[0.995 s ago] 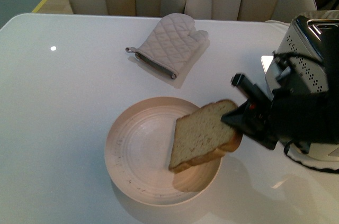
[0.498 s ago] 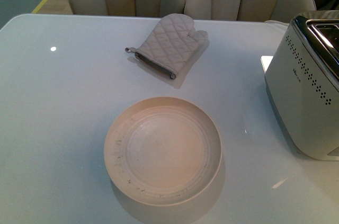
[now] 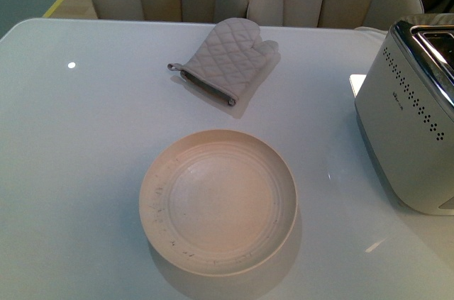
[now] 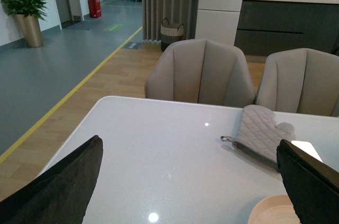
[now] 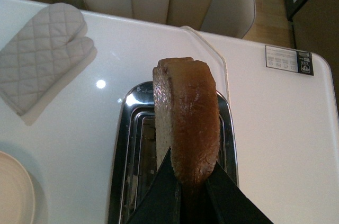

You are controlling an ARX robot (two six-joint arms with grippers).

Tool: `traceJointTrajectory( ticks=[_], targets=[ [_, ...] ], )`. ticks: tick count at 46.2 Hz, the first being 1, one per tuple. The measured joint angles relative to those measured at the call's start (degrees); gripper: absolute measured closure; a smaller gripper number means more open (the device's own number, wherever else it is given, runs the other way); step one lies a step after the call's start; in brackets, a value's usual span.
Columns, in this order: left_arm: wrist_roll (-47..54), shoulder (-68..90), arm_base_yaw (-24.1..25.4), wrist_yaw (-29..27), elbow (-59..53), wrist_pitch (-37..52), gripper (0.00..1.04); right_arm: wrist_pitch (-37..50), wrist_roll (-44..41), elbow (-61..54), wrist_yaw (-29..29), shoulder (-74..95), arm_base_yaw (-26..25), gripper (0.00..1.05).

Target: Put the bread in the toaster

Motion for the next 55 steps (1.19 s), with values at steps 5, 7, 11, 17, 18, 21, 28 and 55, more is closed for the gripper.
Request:
traceJointTrajectory(
  ticks=[5, 7, 11, 17, 18, 21, 28, 55],
  targets=[
    [0.0, 0.0, 0.0, 0.0, 0.0, 0.0, 0.07, -0.4, -0.1, -0.4, 0.3, 0.3, 0.0, 1.02],
    [0.0, 0.0, 0.0, 0.0, 0.0, 0.0, 0.07, -0.4, -0.1, -0.6, 0.8, 0.5, 0.1, 1.02],
    [0.0, 0.0, 0.0, 0.0, 0.0, 0.0, 0.07, -0.4, -0.1, -1.0, 1.4, 0.9, 0.2, 1.02],
    [0.0, 0.0, 0.0, 0.0, 0.0, 0.0, 0.07, -0.1, 0.0, -1.9, 2.5, 2.0, 0.7, 1.02],
    [0.0, 0.0, 0.0, 0.0, 0.0, 0.0, 0.07, 0.0, 0.0, -2.0, 2.5, 2.1, 0.9, 1.02],
    [0.0, 0.0, 0.0, 0.0, 0.0, 0.0, 0.07, 0.3, 0.0, -2.4, 2.8, 2.3, 1.2, 1.02],
    [0.0, 0.0, 0.0, 0.0, 0.0, 0.0, 0.07, 0.5, 0.0, -2.8, 3.1, 2.4, 1.6, 1.02],
    [0.0, 0.0, 0.0, 0.0, 0.0, 0.0, 0.07, -0.7, -1.8, -4.5, 4.8, 4.4, 0.9, 1.02]
  ],
)
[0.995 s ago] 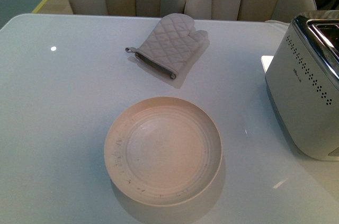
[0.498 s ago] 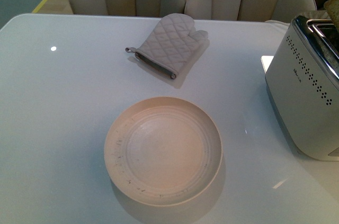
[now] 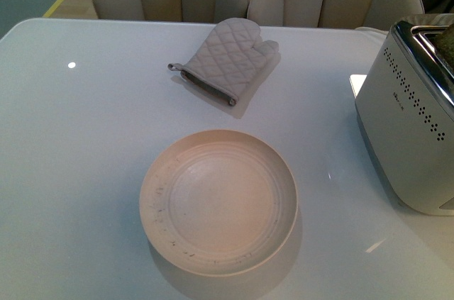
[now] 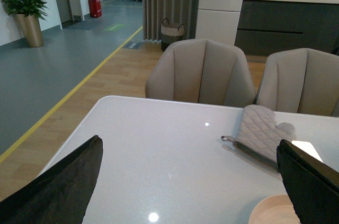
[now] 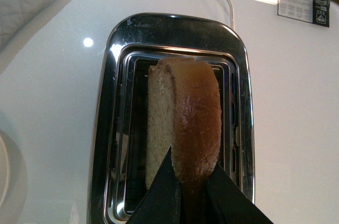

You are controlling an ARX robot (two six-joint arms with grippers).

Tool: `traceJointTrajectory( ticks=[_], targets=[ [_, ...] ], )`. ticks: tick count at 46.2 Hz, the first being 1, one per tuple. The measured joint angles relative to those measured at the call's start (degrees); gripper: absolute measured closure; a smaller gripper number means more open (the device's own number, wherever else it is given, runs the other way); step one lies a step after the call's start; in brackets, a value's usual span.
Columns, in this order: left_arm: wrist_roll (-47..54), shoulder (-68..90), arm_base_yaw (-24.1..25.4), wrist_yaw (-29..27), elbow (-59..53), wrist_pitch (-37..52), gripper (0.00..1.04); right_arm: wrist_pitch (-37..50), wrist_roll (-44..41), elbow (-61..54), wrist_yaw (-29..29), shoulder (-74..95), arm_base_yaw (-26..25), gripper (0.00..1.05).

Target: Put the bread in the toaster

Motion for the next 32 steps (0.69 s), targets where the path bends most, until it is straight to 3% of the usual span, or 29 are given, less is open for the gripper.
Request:
traceJointTrajectory(
  ticks=[18, 28, 32],
  targets=[
    [0.0, 0.0, 0.0, 0.0, 0.0, 0.0, 0.07, -2.2, -2.4, -0.3, 0.7, 2.3, 0.7, 1.02],
    [0.0, 0.0, 0.0, 0.0, 0.0, 0.0, 0.07, 1.2, -0.8, -4.7, 0.2, 2.8, 1.3, 0.58],
    [0.0, 0.0, 0.0, 0.0, 0.0, 0.0, 0.07, 2.8, 0.5, -5.7, -0.5, 1.2, 0.7, 0.46]
  ],
)
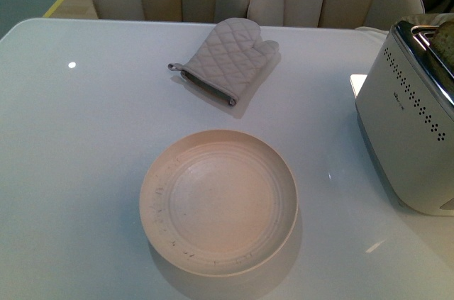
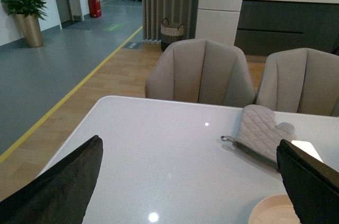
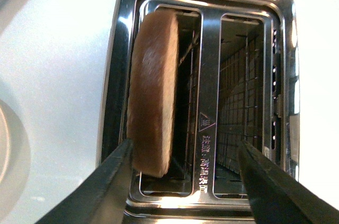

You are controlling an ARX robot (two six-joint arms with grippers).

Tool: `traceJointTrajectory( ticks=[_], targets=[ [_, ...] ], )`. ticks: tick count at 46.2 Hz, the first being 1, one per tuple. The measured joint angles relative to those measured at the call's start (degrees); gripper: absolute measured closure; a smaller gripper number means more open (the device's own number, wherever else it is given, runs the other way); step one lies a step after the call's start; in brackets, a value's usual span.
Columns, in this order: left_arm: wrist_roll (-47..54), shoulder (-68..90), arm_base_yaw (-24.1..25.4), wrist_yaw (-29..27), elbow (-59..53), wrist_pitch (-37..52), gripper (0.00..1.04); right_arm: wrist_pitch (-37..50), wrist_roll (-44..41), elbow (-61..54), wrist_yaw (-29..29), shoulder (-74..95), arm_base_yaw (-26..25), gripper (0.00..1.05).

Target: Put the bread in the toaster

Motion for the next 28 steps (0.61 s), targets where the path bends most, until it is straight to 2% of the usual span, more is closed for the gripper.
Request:
traceJointTrajectory(
  ticks=[9, 12, 16, 19, 22, 28],
  targets=[
    [0.0, 0.0, 0.0, 0.0, 0.0, 0.0, 0.07, 7.3, 5.2, -5.5, 0.3, -14.3, -3.7, 0.12],
    [0.0, 0.0, 0.0, 0.0, 0.0, 0.0, 0.07, 9.6, 6.9, -7.9, -0.3, -19.4, -5.0, 0.09],
    [0.0, 0.0, 0.0, 0.0, 0.0, 0.0, 0.07, 26.3, 10.0, -16.7, -8.4, -27.4, -6.5, 0.22],
    [0.0, 0.0, 0.0, 0.0, 0.0, 0.0, 0.07, 36.3, 11.1, -22.8, -9.9, -32.1, -6.1, 0.34],
    [0.0, 0.0, 0.0, 0.0, 0.0, 0.0, 0.07, 40.2, 11.9, -27.6, -9.3, -34.8, -5.2, 0.48],
    [0.0, 0.0, 0.0, 0.0, 0.0, 0.0, 0.07, 41.5, 12.3, -35.0, -7.7, -38.4, -3.5, 0.76]
  ],
)
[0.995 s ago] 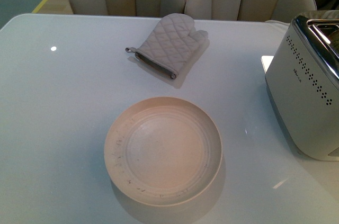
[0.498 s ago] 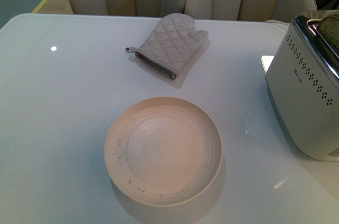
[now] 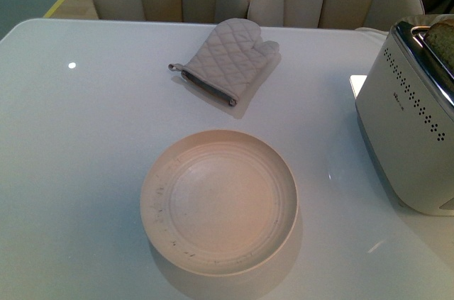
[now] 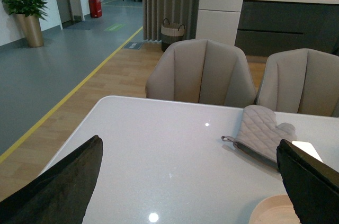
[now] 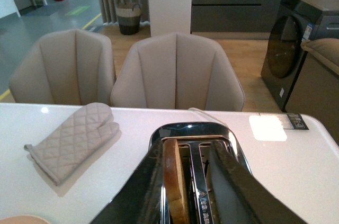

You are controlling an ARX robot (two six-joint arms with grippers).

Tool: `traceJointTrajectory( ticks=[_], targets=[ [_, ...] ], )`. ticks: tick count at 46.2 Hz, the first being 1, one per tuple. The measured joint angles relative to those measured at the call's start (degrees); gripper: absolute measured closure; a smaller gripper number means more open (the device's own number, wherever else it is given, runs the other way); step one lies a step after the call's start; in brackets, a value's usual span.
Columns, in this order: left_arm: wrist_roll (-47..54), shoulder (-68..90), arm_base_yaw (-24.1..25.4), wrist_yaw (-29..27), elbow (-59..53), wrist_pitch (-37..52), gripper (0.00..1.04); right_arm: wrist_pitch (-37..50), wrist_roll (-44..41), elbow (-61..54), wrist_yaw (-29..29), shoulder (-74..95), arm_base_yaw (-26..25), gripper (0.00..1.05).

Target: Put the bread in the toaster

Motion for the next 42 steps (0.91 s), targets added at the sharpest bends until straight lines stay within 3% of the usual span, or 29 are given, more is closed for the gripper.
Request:
traceJointTrajectory(
  ticks=[6, 13, 42],
  targets=[
    [0.0, 0.0, 0.0, 0.0, 0.0, 0.0, 0.07, 0.3, 0.1, -4.2, 3.2, -4.6, 1.9, 1.03],
    [0.0, 0.0, 0.0, 0.0, 0.0, 0.0, 0.07, -0.2, 0.3, -7.2, 5.0, -8.2, 5.5, 1.03],
    [0.0, 0.0, 0.0, 0.0, 0.0, 0.0, 0.07, -9.8, 0.3, -14.4, 5.6, -24.9, 5.6, 1.03]
  ],
)
